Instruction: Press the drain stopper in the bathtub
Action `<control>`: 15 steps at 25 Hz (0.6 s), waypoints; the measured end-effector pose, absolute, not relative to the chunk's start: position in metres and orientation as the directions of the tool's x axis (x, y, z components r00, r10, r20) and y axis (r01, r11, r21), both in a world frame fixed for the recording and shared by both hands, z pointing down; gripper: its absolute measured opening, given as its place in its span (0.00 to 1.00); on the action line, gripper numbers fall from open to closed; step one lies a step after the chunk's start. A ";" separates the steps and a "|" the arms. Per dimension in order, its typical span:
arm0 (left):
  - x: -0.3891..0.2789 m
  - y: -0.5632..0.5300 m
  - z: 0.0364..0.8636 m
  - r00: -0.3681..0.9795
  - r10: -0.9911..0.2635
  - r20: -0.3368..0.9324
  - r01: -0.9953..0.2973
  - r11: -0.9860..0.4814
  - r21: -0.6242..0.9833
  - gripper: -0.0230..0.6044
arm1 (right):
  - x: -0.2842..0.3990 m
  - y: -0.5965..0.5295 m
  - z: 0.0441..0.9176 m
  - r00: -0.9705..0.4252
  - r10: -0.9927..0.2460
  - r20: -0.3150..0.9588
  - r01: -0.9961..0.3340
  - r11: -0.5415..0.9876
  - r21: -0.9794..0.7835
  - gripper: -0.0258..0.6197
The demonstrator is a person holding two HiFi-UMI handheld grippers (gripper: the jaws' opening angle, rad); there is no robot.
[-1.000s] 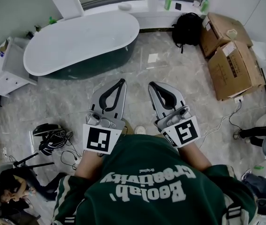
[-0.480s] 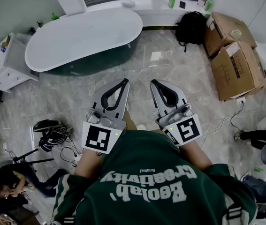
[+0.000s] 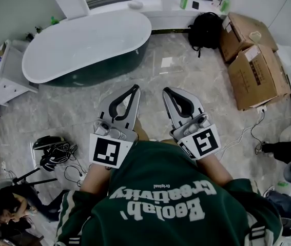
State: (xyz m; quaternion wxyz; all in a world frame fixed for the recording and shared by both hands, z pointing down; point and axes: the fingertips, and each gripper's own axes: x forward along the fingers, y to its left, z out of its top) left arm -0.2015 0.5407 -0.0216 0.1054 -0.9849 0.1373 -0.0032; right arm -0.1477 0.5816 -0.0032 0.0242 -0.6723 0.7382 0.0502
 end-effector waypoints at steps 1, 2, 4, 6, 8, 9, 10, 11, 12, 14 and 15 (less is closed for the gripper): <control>-0.199 0.538 -0.020 0.963 -0.270 -0.021 -0.268 -0.940 -0.213 0.05 | -0.146 0.580 -0.002 -0.095 -0.990 -0.104 -0.995 0.091 0.044 0.05; -0.197 0.536 -0.018 0.963 -0.270 -0.017 -0.268 -0.939 -0.215 0.05 | -0.145 0.579 -0.001 -0.095 -0.990 -0.105 -0.995 0.091 0.043 0.05; -0.193 0.530 -0.015 0.963 -0.268 -0.010 -0.264 -0.938 -0.224 0.05 | -0.141 0.575 0.001 -0.094 -0.990 -0.107 -0.995 0.090 0.038 0.05; -0.189 0.522 -0.014 0.966 -0.260 -0.007 -0.254 -0.936 -0.242 0.05 | -0.135 0.566 0.003 -0.086 -0.991 -0.106 -0.996 0.083 0.033 0.05; -0.186 0.511 -0.013 0.967 -0.255 -0.004 -0.248 -0.935 -0.254 0.05 | -0.133 0.555 0.005 -0.083 -0.992 -0.099 -0.996 0.080 0.038 0.05; -0.186 0.504 -0.011 0.967 -0.256 0.004 -0.247 -0.934 -0.259 0.05 | -0.133 0.549 0.006 -0.082 -0.992 -0.094 -0.996 0.078 0.051 0.05; -0.185 0.495 -0.010 0.966 -0.260 0.013 -0.248 -0.934 -0.259 0.05 | -0.131 0.543 0.005 -0.079 -0.993 -0.089 -0.995 0.073 0.073 0.05; -0.183 0.486 -0.011 0.965 -0.263 0.018 -0.250 -0.935 -0.252 0.05 | -0.128 0.537 0.004 -0.073 -0.993 -0.088 -0.993 0.065 0.096 0.05; -0.180 0.477 -0.013 0.964 -0.264 0.016 -0.252 -0.936 -0.244 0.05 | -0.125 0.531 0.002 -0.067 -0.994 -0.088 -0.992 0.057 0.112 0.05; -0.174 0.460 -0.018 0.966 -0.258 0.001 -0.251 -0.939 -0.237 0.05 | -0.117 0.518 0.000 -0.057 -0.995 -0.083 -0.993 0.047 0.112 0.05; -0.171 0.452 -0.020 0.967 -0.255 -0.003 -0.248 -0.939 -0.237 0.05 | -0.114 0.511 -0.001 -0.052 -0.995 -0.081 -0.993 0.044 0.107 0.05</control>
